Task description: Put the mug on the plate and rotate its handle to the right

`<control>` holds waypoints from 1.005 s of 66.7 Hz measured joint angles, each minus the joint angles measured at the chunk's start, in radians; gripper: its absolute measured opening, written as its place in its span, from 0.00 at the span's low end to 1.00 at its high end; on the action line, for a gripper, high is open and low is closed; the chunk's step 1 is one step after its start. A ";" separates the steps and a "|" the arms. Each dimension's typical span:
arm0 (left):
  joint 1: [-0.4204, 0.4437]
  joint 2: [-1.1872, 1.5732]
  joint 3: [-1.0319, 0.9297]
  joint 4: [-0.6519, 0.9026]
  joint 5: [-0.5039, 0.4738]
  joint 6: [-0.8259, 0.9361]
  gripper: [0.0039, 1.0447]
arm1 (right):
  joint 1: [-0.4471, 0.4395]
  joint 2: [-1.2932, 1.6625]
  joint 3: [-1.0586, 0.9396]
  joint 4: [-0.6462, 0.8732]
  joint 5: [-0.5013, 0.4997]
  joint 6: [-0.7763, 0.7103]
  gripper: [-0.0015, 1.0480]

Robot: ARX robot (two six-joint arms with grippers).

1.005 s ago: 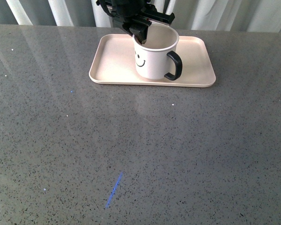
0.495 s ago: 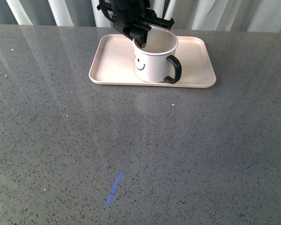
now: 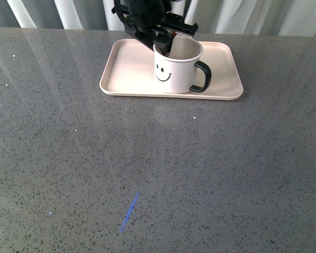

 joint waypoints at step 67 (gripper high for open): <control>0.100 -0.698 -0.880 0.847 -0.127 -0.151 0.82 | 0.000 0.000 0.000 0.000 -0.001 0.000 0.91</control>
